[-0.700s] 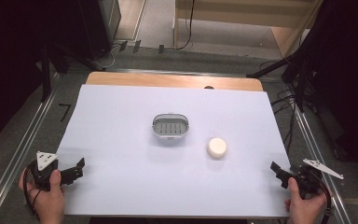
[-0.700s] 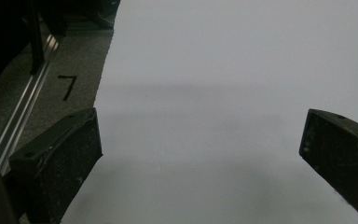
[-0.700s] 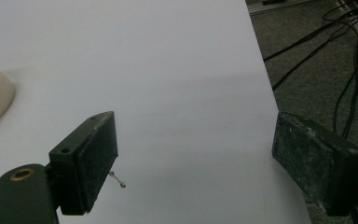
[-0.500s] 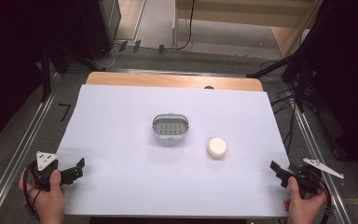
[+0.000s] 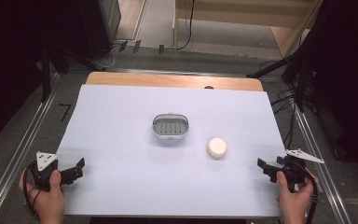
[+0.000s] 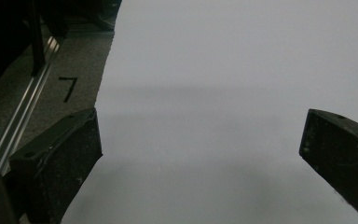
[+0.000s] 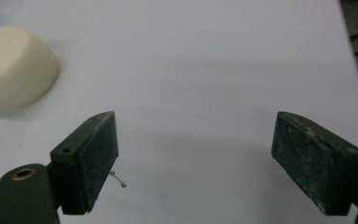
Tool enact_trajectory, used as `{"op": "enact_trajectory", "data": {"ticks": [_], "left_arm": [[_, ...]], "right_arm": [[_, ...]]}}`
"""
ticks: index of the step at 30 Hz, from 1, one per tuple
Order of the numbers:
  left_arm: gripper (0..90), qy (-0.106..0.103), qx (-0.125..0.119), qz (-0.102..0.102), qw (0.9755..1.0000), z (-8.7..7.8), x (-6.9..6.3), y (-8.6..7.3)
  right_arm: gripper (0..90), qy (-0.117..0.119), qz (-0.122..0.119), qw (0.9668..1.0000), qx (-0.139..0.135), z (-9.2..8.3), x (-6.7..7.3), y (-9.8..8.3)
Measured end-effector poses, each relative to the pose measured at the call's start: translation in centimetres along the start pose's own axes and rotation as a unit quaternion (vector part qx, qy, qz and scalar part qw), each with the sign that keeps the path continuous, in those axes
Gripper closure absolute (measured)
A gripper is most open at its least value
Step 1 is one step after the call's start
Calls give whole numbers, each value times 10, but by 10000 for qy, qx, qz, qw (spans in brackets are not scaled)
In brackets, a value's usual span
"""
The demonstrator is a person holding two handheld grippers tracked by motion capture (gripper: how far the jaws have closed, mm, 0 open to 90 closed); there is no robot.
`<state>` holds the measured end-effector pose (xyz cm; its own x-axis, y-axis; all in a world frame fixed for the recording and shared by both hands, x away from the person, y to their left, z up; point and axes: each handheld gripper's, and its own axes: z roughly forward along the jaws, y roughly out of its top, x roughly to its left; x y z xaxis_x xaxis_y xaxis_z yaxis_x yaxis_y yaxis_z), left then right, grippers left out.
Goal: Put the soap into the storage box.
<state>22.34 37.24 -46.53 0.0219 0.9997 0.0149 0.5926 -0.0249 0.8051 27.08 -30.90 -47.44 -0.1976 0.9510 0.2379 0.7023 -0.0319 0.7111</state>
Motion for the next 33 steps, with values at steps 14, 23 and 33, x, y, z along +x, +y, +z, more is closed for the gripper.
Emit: {"op": "enact_trajectory", "data": {"ticks": [14,23,33], "left_arm": [[0,0,-9,3,10000,0,0,0],[0,1,-6,6,10000,0,0,0],[0,-8,-16,-3,10000,0,0,0]], "right_arm": [[0,306,-410,9977,453,21,35,13],[0,397,-594,9959,556,31,50,19],[32,505,-776,9939,605,44,76,27]]}}
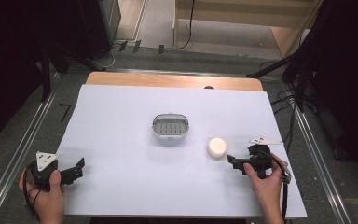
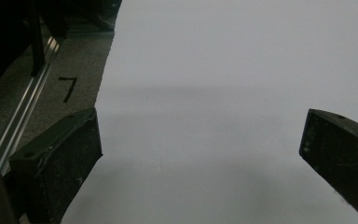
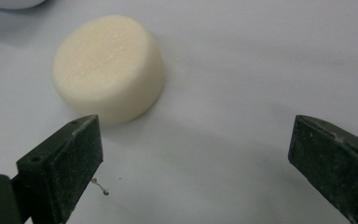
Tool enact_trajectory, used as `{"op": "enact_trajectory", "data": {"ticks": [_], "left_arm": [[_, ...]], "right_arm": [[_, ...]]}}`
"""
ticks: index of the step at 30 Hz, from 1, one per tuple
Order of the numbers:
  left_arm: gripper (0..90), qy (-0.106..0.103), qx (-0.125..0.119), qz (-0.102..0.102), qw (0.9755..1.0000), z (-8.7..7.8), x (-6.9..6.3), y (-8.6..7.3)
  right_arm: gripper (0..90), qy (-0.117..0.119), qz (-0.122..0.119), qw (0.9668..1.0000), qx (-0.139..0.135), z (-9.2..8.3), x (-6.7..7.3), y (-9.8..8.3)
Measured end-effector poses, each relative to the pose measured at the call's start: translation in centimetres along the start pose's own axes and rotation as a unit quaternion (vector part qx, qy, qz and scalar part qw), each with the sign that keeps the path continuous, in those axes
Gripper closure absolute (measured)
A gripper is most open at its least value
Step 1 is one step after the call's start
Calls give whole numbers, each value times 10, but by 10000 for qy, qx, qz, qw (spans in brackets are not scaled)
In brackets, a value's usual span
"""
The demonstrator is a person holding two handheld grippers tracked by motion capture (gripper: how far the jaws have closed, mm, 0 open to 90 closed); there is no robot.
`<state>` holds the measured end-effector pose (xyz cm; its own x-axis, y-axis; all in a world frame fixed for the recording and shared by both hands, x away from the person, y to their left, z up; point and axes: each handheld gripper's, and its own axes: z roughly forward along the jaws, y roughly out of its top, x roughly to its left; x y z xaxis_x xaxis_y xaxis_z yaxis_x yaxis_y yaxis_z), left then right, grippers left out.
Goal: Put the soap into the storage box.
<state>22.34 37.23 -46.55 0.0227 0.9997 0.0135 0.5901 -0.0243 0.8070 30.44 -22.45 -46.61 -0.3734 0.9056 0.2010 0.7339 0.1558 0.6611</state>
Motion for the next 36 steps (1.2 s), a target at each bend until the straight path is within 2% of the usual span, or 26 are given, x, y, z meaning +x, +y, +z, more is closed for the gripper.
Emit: {"op": "enact_trajectory", "data": {"ticks": [8,10,11,16,24,27,33,36], "left_arm": [[0,1,16,-2,10000,0,0,0],[0,1,21,-3,10000,0,0,0],[0,5,24,6,10000,0,0,0],[0,7,17,1,10000,0,0,0],[0,-6,9,-10,10000,0,0,0],[0,-3,18,1,10000,0,0,0],[0,-3,24,7,10000,0,0,0],[0,-1,29,8,10000,0,0,0]], "right_arm": [[30,30,-67,9999,110,10,12,8],[30,59,-54,9999,115,10,13,9],[30,146,-30,9998,101,11,15,11],[30,164,-111,9997,126,15,24,16],[31,90,-175,9996,212,27,39,20],[54,38,-212,9996,197,29,41,21],[78,46,-138,9997,170,35,46,22],[125,-39,-141,9998,161,38,48,22]]}}
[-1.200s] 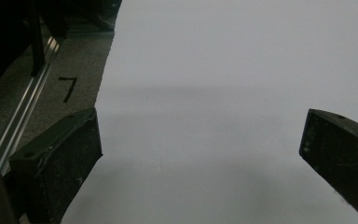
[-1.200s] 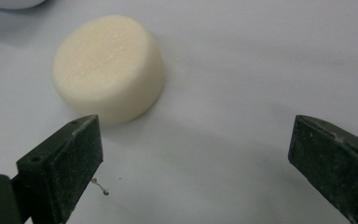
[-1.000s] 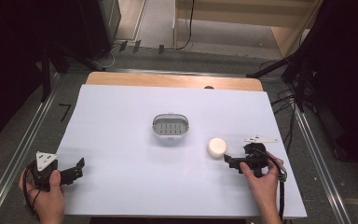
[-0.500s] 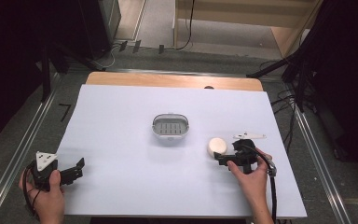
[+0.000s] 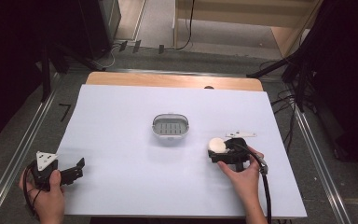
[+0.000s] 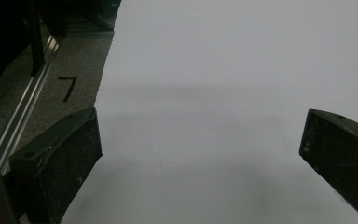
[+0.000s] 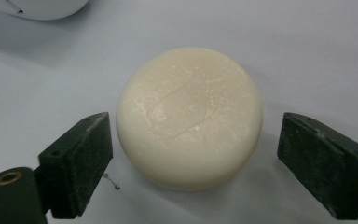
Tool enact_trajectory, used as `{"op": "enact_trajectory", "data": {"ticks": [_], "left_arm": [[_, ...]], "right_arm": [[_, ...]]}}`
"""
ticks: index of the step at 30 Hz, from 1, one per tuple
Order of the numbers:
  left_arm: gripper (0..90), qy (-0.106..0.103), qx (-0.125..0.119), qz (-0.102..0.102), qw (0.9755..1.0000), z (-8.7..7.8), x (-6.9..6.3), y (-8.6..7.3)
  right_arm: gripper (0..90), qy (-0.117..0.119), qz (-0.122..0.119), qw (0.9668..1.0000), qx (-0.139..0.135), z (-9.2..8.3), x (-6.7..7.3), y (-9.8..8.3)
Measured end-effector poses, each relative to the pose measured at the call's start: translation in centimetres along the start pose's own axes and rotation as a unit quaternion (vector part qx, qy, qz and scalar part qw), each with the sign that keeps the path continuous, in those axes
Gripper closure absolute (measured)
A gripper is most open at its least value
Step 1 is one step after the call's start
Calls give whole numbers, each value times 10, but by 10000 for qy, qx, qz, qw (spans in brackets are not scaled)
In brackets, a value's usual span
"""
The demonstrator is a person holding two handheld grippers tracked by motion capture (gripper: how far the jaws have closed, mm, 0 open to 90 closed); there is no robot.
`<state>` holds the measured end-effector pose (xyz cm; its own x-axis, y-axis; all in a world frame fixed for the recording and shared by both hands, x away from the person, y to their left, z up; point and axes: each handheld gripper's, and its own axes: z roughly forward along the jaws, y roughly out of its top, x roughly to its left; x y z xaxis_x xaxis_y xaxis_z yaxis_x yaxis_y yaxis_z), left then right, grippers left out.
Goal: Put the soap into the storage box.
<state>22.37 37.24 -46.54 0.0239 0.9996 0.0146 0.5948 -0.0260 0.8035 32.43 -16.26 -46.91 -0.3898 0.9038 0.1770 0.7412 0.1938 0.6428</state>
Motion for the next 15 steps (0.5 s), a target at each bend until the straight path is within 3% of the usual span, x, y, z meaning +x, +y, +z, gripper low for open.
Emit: {"op": "enact_trajectory", "data": {"ticks": [15], "left_arm": [[0,5,-16,-4,10000,0,0,0]], "right_arm": [[209,-371,-91,9993,29,12,14,6]]}}
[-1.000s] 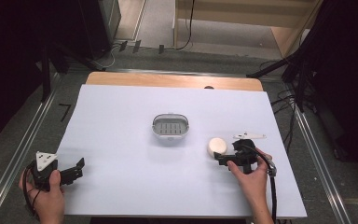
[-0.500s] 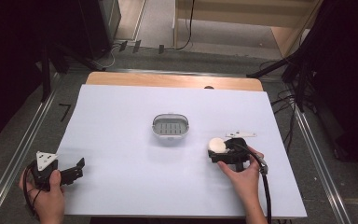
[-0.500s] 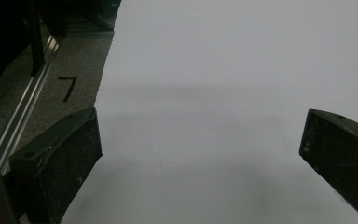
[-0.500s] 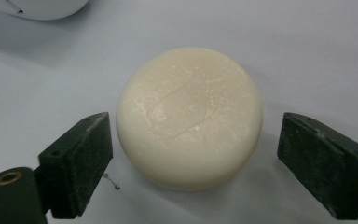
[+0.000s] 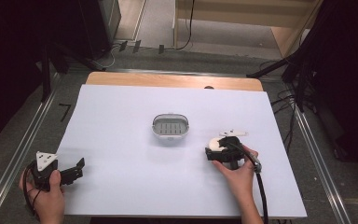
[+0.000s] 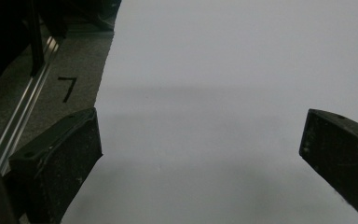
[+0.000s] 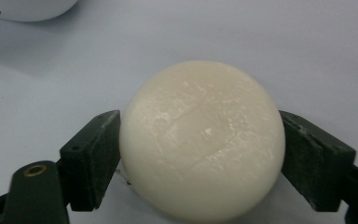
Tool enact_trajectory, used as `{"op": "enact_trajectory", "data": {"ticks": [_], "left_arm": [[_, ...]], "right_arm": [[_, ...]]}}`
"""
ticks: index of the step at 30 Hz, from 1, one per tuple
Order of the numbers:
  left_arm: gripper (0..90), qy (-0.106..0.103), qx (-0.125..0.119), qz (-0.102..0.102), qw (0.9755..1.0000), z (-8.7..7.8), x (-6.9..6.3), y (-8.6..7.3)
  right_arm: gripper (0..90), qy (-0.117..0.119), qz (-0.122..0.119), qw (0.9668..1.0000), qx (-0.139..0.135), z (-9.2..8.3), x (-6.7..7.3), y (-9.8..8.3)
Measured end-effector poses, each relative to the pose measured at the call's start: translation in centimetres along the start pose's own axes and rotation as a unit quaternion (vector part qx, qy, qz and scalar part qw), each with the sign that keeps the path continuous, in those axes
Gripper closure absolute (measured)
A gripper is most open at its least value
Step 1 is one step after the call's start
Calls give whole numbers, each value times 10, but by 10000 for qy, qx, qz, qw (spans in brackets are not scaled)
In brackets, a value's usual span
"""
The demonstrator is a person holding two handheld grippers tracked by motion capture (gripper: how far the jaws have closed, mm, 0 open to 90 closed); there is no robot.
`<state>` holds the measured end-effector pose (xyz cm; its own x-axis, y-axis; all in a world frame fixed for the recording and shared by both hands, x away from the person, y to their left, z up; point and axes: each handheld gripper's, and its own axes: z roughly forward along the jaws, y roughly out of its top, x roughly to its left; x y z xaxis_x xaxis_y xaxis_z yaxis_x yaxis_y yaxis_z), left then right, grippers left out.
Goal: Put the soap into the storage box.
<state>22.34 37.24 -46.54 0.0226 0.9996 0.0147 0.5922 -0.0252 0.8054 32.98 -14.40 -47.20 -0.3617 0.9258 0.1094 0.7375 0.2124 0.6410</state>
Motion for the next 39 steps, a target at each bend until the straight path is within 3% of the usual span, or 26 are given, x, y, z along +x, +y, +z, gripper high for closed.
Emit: {"op": "enact_trajectory", "data": {"ticks": [1,10,26,39], "left_arm": [[0,-6,2,0,10000,0,0,0],[0,-18,2,-8,10000,0,0,0],[0,-18,-2,-10,10000,0,0,0],[0,-15,-5,12,10000,0,0,0]], "right_arm": [[242,-152,-31,9999,-10,1,3,1],[246,-131,85,9999,-25,1,7,3],[247,179,-37,9998,-88,-4,21,24],[246,287,-175,9994,-111,-3,37,38]]}}
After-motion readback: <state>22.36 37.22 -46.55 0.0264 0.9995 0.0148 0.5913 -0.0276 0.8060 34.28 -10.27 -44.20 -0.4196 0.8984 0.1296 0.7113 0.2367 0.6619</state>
